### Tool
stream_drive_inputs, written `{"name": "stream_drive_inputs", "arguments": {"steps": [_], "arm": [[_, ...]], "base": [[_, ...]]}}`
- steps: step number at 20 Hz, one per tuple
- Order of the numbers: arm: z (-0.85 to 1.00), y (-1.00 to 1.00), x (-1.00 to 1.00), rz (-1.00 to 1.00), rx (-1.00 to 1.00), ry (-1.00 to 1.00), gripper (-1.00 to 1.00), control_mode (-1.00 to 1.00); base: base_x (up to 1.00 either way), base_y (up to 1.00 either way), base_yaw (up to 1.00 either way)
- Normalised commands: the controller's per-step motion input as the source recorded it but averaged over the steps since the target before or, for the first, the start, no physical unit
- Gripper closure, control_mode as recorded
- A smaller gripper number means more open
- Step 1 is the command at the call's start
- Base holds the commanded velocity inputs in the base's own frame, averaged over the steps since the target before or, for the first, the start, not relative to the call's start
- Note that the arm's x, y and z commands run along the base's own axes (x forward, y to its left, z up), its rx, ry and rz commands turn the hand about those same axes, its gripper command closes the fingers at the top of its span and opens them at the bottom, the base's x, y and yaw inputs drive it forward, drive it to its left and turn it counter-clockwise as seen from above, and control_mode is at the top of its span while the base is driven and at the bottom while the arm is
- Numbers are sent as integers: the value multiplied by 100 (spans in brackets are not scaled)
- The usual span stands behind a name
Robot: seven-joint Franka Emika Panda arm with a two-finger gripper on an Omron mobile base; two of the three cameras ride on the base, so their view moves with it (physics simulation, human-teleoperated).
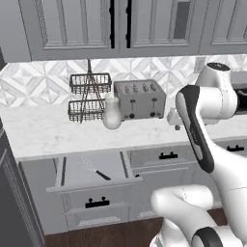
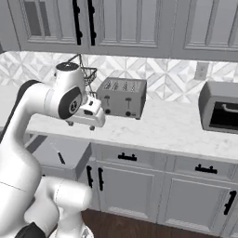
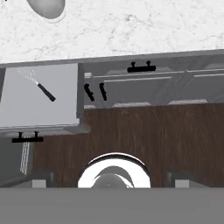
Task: Pick the whisk from the drawer and place it on the counter.
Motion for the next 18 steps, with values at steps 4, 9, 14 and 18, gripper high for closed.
{"name": "stream_drive_inputs", "arguments": {"steps": [4,9,14,18], "arm": [[0,0,0,0,0,0,-100,100],[0,0,0,0,0,0,-100,100],[0,0,0,0,0,0,-100,100],[0,0,0,0,0,0,-100,100]], "base": [[27,-100,33],[22,-70,50],[34,-5,57],[33,0,58]]}}
